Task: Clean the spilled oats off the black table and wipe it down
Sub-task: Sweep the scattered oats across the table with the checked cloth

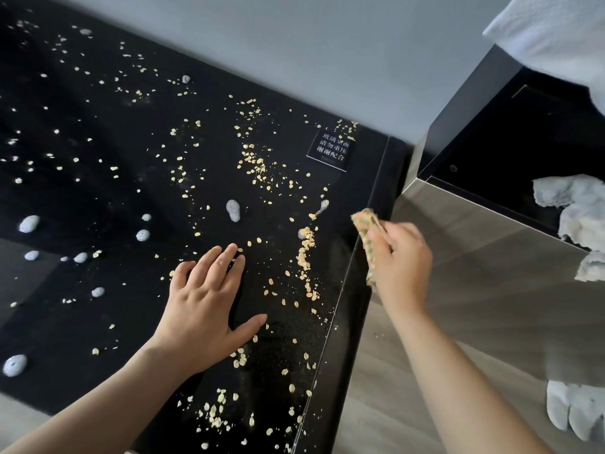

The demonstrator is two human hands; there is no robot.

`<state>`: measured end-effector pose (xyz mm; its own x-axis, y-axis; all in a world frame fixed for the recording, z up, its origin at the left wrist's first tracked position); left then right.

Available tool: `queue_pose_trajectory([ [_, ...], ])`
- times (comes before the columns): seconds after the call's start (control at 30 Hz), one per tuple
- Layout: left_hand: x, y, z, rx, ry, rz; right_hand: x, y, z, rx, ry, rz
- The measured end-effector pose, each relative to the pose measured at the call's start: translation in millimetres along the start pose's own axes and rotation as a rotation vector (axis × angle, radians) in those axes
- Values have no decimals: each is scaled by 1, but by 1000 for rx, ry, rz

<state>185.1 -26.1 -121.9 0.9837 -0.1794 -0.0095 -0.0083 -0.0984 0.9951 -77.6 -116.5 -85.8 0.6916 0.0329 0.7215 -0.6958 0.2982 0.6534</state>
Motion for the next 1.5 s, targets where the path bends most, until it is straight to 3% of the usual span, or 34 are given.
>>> queue_pose_trajectory([
  [0.2, 0, 0, 1, 3, 3, 7, -30, -22, 44, 149, 38, -139],
  [0.43, 0, 0, 1, 16, 6, 12, -18, -24, -49, 57, 101, 23],
  [0.6, 1, -1, 1, 14, -2, 11, 7, -15, -92, 240, 62, 157],
  [0.77, 1, 0, 1, 13, -7, 24, -12, 0, -43, 18, -31, 66],
  [0.93, -1, 1, 1, 8, -1, 18, -19, -14, -55, -42, -85, 27],
  [1.13, 0, 3, 1, 17, -17, 18, 7, -30, -116, 28, -13, -6],
  [1.27, 2, 4, 1, 30, -22, 15, 25, -28, -131, 139, -58, 114],
  [1.4, 4, 3, 0, 35, -38, 24, 18, 4, -102, -22, -52, 88],
  [1.5, 4, 3, 0, 36, -39, 18, -1, 3, -84, -49, -102, -17],
])
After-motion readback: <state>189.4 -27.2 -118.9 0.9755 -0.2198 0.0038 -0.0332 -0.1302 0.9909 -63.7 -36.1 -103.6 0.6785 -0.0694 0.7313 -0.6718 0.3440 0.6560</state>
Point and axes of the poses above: each hand's wrist, its own z-axis towards the middle knuckle, its own y-axis out of the back of the hand, x = y × z, the point moved 3 cm from there along z, towards the middle knuckle, and after that the axes turned 7 degrees about z, right-handed, at the moved point
